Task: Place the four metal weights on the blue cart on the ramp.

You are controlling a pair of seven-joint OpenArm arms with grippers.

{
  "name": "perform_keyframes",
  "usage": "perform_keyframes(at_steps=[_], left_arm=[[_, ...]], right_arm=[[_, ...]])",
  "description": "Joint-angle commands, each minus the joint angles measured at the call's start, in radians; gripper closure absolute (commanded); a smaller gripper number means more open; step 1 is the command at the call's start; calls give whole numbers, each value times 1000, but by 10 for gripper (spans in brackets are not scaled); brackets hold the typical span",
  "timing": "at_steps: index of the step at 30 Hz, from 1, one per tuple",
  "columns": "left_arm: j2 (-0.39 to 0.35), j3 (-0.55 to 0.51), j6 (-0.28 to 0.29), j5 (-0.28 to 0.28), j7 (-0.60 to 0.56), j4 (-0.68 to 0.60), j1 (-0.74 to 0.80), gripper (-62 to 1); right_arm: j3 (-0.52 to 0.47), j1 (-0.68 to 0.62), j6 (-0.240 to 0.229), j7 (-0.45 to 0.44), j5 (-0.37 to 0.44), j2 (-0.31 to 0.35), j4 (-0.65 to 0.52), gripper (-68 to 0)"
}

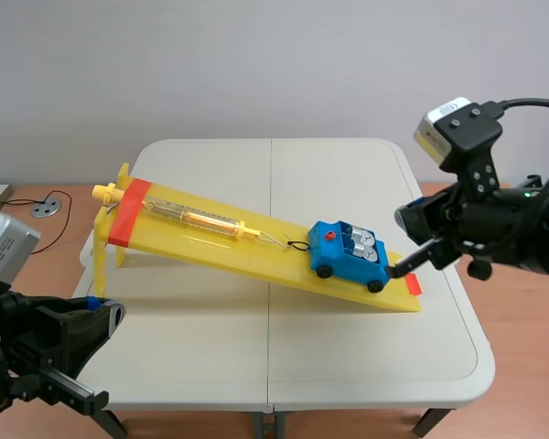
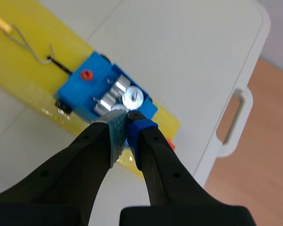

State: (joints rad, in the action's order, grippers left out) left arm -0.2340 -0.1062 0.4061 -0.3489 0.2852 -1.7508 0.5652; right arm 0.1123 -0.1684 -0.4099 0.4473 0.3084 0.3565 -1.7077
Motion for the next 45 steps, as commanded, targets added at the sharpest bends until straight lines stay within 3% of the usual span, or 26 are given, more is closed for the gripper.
perform_keyframes(at_steps=[1, 6, 12, 17, 21, 30, 39, 45], left_arm=[[36, -10, 61, -48, -101, -165, -20, -25], [72, 2, 61, -16, -101, -200, -54, -25], [90, 88, 48, 100, -106, -199, -123, -25], [90, 180, -28, 235, -112, -191, -190, -25], [106, 222, -88, 304, -112, -156, -251, -25], [156, 265, -161, 368, -116, -13, -370, -25], [176, 270, -192, 396, -138, 139, -472, -25], [176, 270, -206, 399, -139, 167, -491, -25]], right_arm=[[-68, -24, -60, -93, 93, 82, -110, -6], [-160, -189, -139, -85, 135, 109, -171, -6], [-282, -414, -207, -60, 156, 109, -227, -6], [-340, -603, -277, -48, 156, 109, -235, -6], [-357, -752, -322, -49, 149, 109, -235, -6], [-356, -949, -325, -49, 58, 108, -235, -6], [-356, -965, -324, -50, 32, 103, -235, -6], [-356, -964, -324, -50, 31, 103, -235, -6]])
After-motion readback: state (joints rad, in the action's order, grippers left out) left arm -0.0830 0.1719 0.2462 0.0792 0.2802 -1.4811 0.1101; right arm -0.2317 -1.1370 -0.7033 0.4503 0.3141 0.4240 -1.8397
